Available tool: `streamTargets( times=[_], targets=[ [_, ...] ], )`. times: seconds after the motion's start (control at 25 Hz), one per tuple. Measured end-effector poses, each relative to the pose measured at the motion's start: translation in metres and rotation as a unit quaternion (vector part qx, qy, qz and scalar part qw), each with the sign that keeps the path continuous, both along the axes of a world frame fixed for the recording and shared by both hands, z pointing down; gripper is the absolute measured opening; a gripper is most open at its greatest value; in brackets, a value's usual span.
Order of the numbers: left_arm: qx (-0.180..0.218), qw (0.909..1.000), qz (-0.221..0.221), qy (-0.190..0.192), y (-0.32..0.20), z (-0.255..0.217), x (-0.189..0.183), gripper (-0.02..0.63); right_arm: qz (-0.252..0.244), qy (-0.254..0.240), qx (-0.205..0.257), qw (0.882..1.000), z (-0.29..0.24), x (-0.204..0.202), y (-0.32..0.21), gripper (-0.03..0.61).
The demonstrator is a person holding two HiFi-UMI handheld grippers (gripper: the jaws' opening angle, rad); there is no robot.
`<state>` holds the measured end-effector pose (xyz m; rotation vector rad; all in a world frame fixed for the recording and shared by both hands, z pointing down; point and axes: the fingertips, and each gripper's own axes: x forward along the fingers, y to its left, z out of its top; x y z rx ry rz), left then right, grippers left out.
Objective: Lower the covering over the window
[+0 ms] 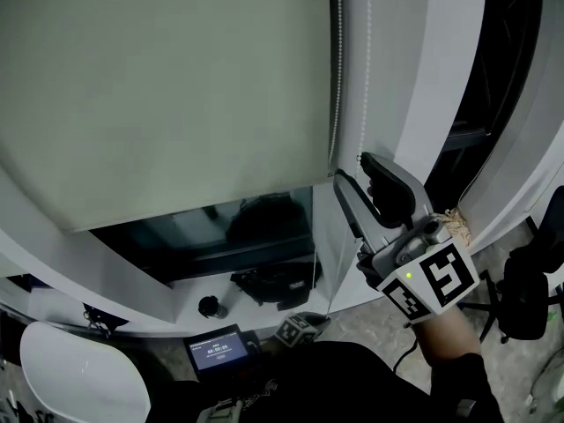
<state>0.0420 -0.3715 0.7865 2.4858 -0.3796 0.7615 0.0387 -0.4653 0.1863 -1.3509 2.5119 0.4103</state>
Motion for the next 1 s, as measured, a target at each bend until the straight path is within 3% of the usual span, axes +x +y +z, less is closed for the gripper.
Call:
streamTargets(
  times=[0.12,0.16,0.2,0.32,0.44,0.56,0.64,0.76,1.0],
  targets=[
    [-0.020,0.9992,0.021,-0.028,0.013,0.015,-0.004,0.012,0.006,0.035,0.033,0.999,-0.026,-0.011,0.003,0.133],
    [-0.027,0.9989,0.023,-0.031,0.015,0.017,-0.005,0.012,0.020,0.063,0.049,0.997,-0.031,-0.013,0.005,0.094],
    [-0.031,0.9988,0.019,-0.031,0.016,0.018,-0.006,0.014,0.035,0.095,0.061,0.993,-0.032,-0.016,0.007,0.048],
    [-0.024,0.9993,0.013,-0.026,0.011,0.014,-0.007,0.015,0.082,0.169,0.099,0.977,-0.030,-0.020,0.011,0.017],
    [0.005,0.9996,0.027,0.006,0.010,0.002,-0.008,0.018,0.141,0.232,0.137,0.953,-0.027,-0.010,0.012,0.015],
    [0.039,0.9960,-0.021,0.078,-0.009,-0.029,-0.016,0.024,0.130,0.210,0.093,0.964,-0.015,0.004,0.006,0.014],
    [0.072,0.9865,-0.079,0.125,-0.032,-0.060,-0.028,0.043,0.117,0.217,0.073,0.966,0.005,0.005,0.001,0.014],
    [0.122,0.9648,-0.147,0.181,-0.066,-0.114,-0.049,0.044,0.125,0.257,0.038,0.957,0.064,0.011,-0.006,0.014],
    [0.186,0.9286,-0.187,0.261,-0.094,-0.224,-0.072,0.040,0.108,0.208,-0.092,0.968,0.180,0.031,-0.004,0.014]
  ],
)
